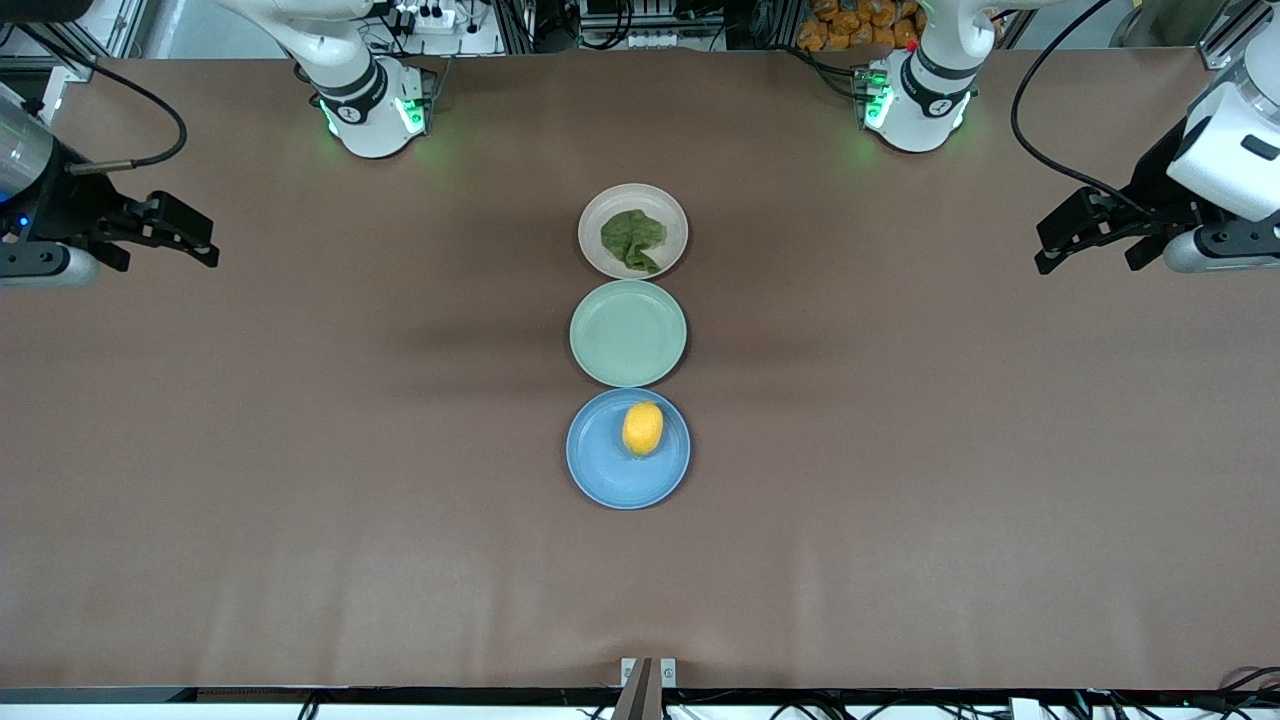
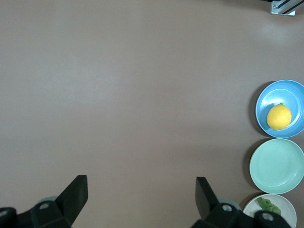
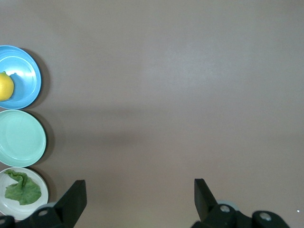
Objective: Place lemon and lettuce in plates
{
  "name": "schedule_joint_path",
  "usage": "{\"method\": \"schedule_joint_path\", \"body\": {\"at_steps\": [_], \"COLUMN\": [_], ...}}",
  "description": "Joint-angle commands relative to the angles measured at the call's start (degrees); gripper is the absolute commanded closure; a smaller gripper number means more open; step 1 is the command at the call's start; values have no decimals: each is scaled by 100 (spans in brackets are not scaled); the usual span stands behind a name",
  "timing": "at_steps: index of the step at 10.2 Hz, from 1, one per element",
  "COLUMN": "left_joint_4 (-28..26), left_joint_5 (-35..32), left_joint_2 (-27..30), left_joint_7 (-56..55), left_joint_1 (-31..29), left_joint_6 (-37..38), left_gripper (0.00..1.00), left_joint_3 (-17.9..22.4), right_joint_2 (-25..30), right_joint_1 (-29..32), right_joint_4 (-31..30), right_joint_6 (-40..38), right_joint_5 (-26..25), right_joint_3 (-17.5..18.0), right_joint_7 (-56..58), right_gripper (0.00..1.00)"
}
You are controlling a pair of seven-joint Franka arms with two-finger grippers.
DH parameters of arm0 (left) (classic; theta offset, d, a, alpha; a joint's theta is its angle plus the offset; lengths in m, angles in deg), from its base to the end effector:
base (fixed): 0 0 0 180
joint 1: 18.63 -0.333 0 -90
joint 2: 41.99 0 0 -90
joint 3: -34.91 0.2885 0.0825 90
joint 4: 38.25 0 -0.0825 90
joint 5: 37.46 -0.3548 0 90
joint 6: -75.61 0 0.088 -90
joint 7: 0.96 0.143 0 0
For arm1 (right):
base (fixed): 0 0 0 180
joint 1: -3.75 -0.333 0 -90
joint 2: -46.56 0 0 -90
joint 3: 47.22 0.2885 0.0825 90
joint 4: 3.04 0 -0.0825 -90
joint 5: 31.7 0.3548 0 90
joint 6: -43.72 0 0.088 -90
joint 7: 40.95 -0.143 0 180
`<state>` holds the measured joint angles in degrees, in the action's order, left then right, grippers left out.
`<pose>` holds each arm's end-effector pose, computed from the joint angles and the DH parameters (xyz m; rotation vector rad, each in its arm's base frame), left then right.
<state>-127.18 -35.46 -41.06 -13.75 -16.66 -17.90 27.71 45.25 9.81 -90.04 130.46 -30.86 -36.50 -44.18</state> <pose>0.5232 -0.0898 0.5837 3.0865 0.0981 0.1360 0.5234 0.0438 0.5673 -3.1240 -0.0400 0.0441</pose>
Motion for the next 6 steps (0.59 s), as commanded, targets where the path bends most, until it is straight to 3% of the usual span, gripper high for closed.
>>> {"method": "schedule_joint_path", "body": {"at_steps": [1,4,6], "left_joint_4": [-116,-108,-108], "left_joint_5": [-85,-376,-385], "left_joint_2": [136,136,136], "left_joint_7": [84,584,585], "left_joint_1": [-117,-117,-117], "left_joint_6": [-54,-37,-28], "left_gripper": [0,0,0], "left_joint_3": [-80,-80,-71], "right_joint_2": [183,192,184], "right_joint_1": [-113,-438,-456], "right_joint_4": [-308,-431,-476], "right_joint_6": [202,386,457], "right_joint_5": [-40,21,30], "right_joint_3": [-96,-483,-492], "right_joint_7": [59,59,42], "right_gripper": [0,0,0]}}
